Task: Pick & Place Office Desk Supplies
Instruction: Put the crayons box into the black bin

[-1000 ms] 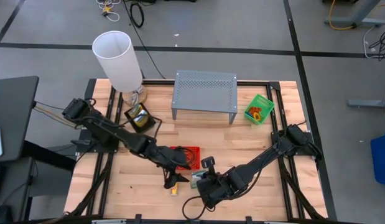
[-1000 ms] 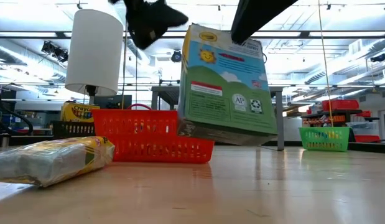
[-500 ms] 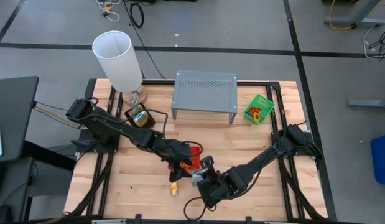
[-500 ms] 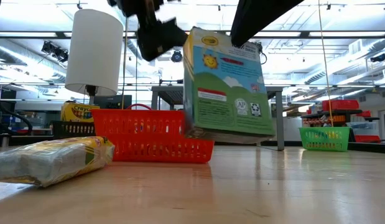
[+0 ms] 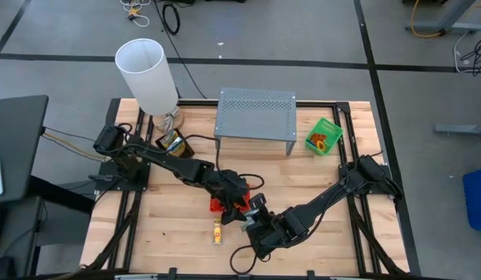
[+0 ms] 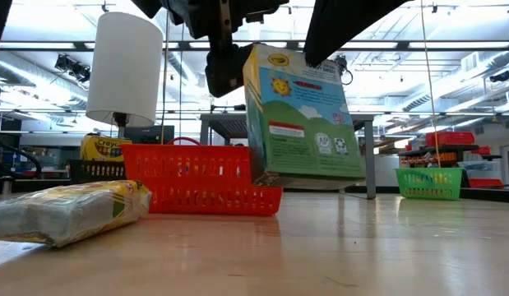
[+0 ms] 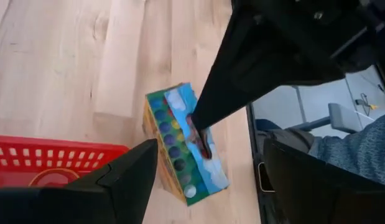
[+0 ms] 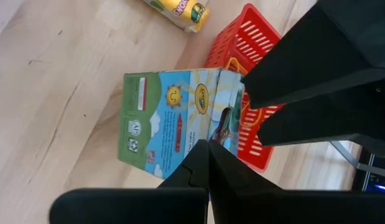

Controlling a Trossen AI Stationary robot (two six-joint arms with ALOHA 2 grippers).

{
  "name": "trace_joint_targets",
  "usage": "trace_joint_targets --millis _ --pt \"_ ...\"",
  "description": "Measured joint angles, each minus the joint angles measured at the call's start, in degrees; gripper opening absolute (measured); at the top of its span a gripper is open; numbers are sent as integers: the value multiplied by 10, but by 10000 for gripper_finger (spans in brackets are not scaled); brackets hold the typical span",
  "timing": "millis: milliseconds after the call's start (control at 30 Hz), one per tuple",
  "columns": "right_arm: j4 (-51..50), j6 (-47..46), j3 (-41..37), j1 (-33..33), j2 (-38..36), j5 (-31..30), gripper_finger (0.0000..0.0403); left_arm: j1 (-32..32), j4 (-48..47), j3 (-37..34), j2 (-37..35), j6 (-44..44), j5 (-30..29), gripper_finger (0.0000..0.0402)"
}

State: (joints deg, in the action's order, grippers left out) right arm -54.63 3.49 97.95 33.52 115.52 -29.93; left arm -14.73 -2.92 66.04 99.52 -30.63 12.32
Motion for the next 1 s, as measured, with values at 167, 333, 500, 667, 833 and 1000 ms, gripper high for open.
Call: trace_joint_targets --millis 167,333,500,667,833,1000 --pt "0 5 0 -5 0 0 0 3 -11 2 1 -2 -1 296" --pt "3 9 0 -10 0 0 0 2 -20 2 19 -5 -2 296" --pt "6 16 0 -15 1 -2 0 2 -32 12 46 -4 0 296" --pt "9 19 0 -16 1 -3 0 2 -42 25 59 10 15 295" --pt "11 19 0 -16 1 -3 0 2 -42 29 57 29 13 269" --pt "14 20 0 -16 1 -6 0 2 -43 29 56 31 3 186"
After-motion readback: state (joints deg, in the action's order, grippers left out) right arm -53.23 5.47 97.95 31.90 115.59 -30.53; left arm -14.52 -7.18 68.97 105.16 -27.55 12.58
